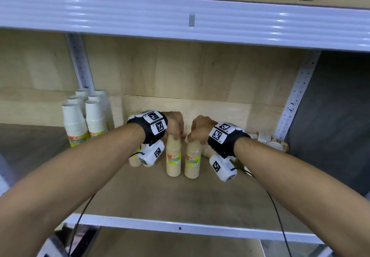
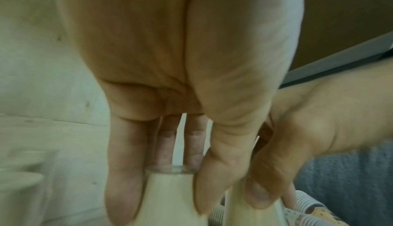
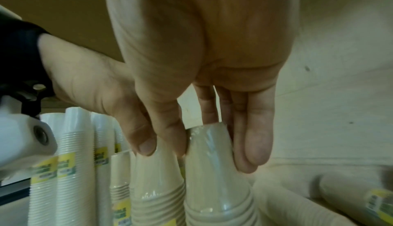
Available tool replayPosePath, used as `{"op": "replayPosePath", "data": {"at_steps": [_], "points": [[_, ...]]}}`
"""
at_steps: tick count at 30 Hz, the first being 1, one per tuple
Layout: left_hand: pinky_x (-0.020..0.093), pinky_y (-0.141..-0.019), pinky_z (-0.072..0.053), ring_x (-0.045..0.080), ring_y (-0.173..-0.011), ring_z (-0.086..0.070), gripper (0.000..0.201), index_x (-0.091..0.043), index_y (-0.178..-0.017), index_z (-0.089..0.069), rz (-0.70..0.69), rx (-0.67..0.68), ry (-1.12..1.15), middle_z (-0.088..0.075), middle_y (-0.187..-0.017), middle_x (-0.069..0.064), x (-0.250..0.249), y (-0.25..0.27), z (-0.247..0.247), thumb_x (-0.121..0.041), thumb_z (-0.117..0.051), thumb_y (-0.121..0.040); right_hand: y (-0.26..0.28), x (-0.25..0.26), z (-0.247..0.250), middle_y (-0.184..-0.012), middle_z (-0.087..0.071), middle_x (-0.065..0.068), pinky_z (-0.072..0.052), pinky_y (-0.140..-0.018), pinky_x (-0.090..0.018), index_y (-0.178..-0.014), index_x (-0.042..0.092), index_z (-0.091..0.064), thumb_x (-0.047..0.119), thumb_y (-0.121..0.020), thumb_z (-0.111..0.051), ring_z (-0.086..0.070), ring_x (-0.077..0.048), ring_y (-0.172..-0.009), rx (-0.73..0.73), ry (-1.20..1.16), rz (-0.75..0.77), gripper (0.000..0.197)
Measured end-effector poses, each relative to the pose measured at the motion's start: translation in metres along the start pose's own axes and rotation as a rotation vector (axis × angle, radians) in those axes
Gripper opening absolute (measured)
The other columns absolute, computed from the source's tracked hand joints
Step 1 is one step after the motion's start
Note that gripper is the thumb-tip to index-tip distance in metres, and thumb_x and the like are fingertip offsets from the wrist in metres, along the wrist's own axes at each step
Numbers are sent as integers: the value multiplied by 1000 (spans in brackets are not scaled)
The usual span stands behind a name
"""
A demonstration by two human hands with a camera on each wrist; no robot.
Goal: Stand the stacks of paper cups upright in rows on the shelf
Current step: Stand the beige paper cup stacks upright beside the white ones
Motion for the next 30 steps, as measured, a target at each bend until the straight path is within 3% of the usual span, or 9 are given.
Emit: {"op": "replayPosePath", "data": {"at_steps": [5, 8, 11, 13, 15, 18, 21, 25, 30], "points": [[26, -64, -54, 15, -70, -63, 29, -12, -108, -71, 113, 13, -16, -69, -101, 4, 33, 27, -1, -8, -70, -79, 8, 41, -14, -101, -70, -11, -54, -69, -31, -105, 5, -67, 20, -73, -78, -69, -24, -89, 33, 32, 90, 37], [28, -66, -57, 17, -76, -64, 32, -8, -113, -69, 166, 5, 13, -69, -103, 5, 51, 43, -1, -6, -70, -81, 11, 64, -25, -99, -70, -12, -58, -72, -35, -102, 5, -67, 18, -72, -77, -70, -26, -88, 61, -11, 141, 35], [15, -44, -47, 11, -59, -57, 27, -7, -107, -69, 193, -21, 24, -63, -80, -1, 71, 58, 0, -3, -70, -81, 13, 86, -32, -98, -69, -12, -57, -68, -33, -102, 7, -66, 19, -70, -79, -70, -26, -84, 54, -17, 182, 36], [13, -37, -42, 12, -54, -54, 24, -3, -104, -69, 215, -36, 37, -61, -76, 1, 85, 66, 0, 0, -69, -81, 13, 99, -38, -97, -70, -12, -55, -66, -32, -101, 6, -67, 18, -71, -79, -70, -26, -85, 51, -16, 209, 35], [15, -43, -44, 15, -64, -56, 27, 1, -107, -69, 231, -69, 27, -66, -92, 8, 96, 73, 0, 0, -67, -81, 12, 109, -43, -99, -70, -10, -54, -67, -30, -100, 7, -67, 19, -71, -79, -70, -26, -86, 53, -28, 237, 33], [25, -63, -46, 18, -85, -55, 31, -3, -114, -70, 248, -115, 0, -67, -116, 12, 109, 82, -1, -3, -66, -83, 12, 121, -50, -101, -68, -9, -50, -64, -28, -101, 8, -67, 21, -72, -79, -67, -25, -90, 48, -57, 268, 34], [25, -71, -45, 15, -92, -56, 33, -10, -116, -70, 220, -156, 39, -66, -118, 6, 118, 88, -2, -4, -67, -84, 11, 128, -56, -101, -68, -9, -48, -65, -28, -103, 8, -67, 20, -75, -77, -66, -27, -93, 25, -52, 288, 32], [16, -61, -42, 13, -94, -56, 36, -14, -117, -70, 186, -179, 125, -64, -111, -1, 125, 91, -8, 0, -64, -84, 6, 131, -65, -99, -69, -12, -52, -68, -32, -97, 7, -67, 19, -74, -76, -66, -29, -91, 11, -62, 301, 28], [24, -73, -44, 14, -98, -56, 33, -16, -113, -71, 187, -204, 122, -66, -118, 2, 131, 87, -14, -2, -63, -85, 2, 130, -68, -95, -69, -13, -55, -72, -35, -93, 4, -67, 18, -74, -75, -67, -29, -87, -17, -92, 302, 24]]}}
Point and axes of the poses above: each hand's wrist, its own y-axis away from the middle knuckle, its own z-axis out of the back of the hand, x = y × z, the point moved 6 cm from there along -y, towards the middle knuckle
